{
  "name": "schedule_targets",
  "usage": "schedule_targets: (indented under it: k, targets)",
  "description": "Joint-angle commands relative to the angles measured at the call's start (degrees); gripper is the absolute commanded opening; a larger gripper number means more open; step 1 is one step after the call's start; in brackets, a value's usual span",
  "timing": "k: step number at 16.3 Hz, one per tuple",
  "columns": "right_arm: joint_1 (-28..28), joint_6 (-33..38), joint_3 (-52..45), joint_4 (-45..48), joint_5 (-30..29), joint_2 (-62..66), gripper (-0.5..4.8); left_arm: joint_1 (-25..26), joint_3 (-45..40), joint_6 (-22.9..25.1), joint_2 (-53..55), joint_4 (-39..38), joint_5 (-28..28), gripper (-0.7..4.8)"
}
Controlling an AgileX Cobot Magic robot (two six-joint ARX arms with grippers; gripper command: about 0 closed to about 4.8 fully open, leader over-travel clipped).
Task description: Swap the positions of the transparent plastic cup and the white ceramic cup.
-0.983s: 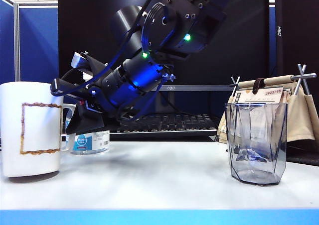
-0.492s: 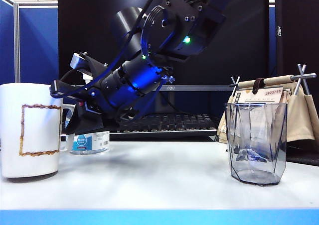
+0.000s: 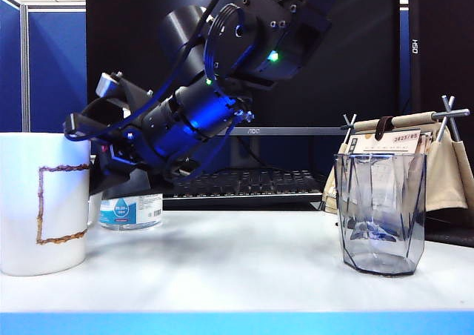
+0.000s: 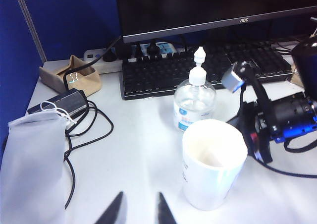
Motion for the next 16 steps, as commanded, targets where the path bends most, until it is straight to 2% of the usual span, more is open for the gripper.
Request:
schedule_targets:
  k: [1, 7, 10, 12, 14, 16]
  targets:
    - [0.22, 0.09, 0.26, -1.2, -0.11, -0.31, 1.73, 0.02, 0.09, 0.42, -0.09, 0.72, 0.17, 0.85]
    - [0.17, 0.07, 0.28, -1.11, 0.11, -0.79, 1.77, 0.02, 0.2, 4.55, -0.09, 1.33, 0.2, 0.84]
    - [0.2, 0.07, 0.28, -1.01, 0.11, -0.9, 1.8, 0.02, 0.26, 5.7, -0.09, 6.62, 0.2, 0.84]
    - [0.2, 0.04, 0.28, -1.31, 2.75, -1.03, 1.82, 0.02, 0.28, 8.26, -0.09, 9.2, 0.15, 0.84]
    - [0.2, -1.6, 0.28, -2.43, 7.13, -1.64, 2.36, 0.02, 0.57, 11.19, -0.09, 9.73, -0.96, 0.84]
    - [0.13, -4.7, 0.26, -4.17, 9.9, -2.8, 2.35, 0.02, 2.36, 13.57, -0.09, 9.79, -1.33, 0.84]
